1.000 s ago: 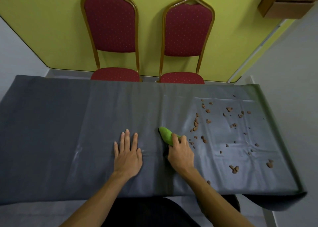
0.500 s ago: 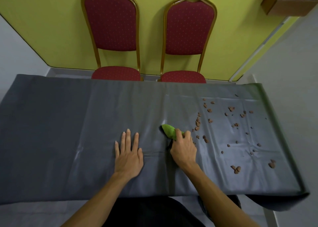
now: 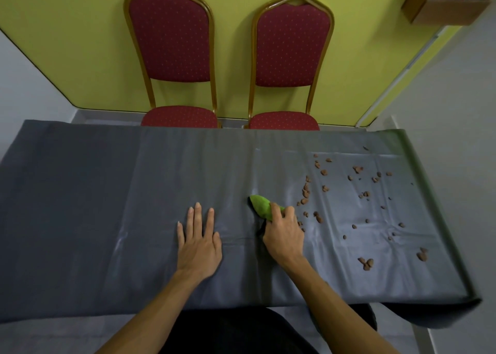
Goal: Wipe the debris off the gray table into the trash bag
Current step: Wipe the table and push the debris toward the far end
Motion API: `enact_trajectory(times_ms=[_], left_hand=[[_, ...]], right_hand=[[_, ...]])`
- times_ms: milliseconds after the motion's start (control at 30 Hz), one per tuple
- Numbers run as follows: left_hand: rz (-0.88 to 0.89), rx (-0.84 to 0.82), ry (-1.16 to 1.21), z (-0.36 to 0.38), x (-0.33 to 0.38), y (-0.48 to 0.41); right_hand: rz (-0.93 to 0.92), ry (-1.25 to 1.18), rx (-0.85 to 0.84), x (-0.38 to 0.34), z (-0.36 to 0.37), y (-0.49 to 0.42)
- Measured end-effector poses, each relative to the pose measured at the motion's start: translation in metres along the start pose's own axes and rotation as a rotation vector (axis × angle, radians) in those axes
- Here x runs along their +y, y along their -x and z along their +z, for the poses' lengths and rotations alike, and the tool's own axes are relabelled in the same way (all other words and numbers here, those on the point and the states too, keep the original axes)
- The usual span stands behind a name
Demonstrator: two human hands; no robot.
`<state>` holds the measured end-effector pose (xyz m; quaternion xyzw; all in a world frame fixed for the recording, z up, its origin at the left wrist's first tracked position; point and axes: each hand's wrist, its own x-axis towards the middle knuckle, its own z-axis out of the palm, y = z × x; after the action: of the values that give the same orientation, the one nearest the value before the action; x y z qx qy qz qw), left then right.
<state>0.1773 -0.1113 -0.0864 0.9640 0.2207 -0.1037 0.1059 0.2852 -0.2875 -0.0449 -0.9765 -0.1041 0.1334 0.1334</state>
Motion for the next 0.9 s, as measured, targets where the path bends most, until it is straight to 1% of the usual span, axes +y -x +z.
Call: enact_trajectory(times_ms=[267,567,900], left_hand=[[-0.003,-0.006,-0.006,0.0,0.001,0.0],[-0.016,0.039,0.025,0.002,0.003,0.001],[-0.033,0.012,-0.014,0.006,0.003,-0.002]], right_hand=[[-0.015,-0.032,0.031,0.002,0.001,-0.001],[-0.024,-0.054,0.074,0.007,0.007,-0.003],[-0.039,-0.06,0.124,0.01,0.015,-0.007]])
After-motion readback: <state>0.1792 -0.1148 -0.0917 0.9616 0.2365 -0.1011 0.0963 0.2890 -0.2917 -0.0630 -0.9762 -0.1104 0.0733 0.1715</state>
